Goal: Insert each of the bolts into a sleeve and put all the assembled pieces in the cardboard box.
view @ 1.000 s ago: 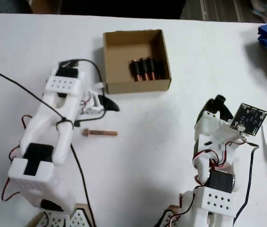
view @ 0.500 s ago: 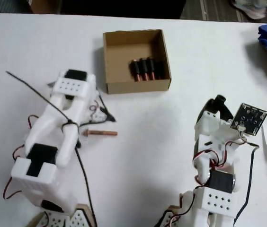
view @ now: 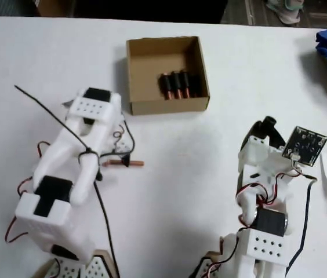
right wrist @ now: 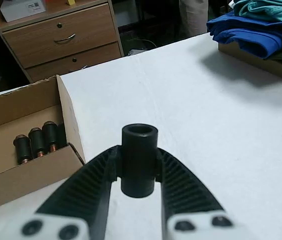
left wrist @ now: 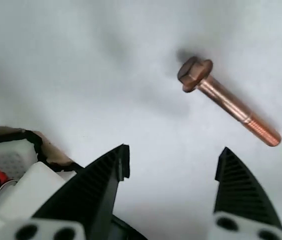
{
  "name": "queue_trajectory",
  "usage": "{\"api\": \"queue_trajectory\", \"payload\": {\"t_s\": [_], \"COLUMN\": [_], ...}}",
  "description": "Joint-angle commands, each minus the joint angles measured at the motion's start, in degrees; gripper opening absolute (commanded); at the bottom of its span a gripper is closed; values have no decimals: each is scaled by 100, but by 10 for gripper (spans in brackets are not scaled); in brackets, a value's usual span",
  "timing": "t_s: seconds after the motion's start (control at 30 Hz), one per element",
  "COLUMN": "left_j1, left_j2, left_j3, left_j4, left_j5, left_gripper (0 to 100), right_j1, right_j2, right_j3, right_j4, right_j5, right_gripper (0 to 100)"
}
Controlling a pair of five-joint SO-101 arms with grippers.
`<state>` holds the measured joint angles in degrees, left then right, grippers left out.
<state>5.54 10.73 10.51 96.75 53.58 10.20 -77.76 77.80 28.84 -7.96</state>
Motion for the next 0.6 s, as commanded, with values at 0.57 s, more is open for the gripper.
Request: {"api": "queue_trajectory", "payload": {"t_s": [0.57], "left_j1": [554], "left_j2": [888], "left_j3": [-66], "left_j4": [-826], "left_j5": [440], "left_gripper": [296], "right_j1": [4], "right_j2": [-163], "right_j3": [-53], "right_j4": [-163], "right_j5": [9], "right_gripper": [20]}}
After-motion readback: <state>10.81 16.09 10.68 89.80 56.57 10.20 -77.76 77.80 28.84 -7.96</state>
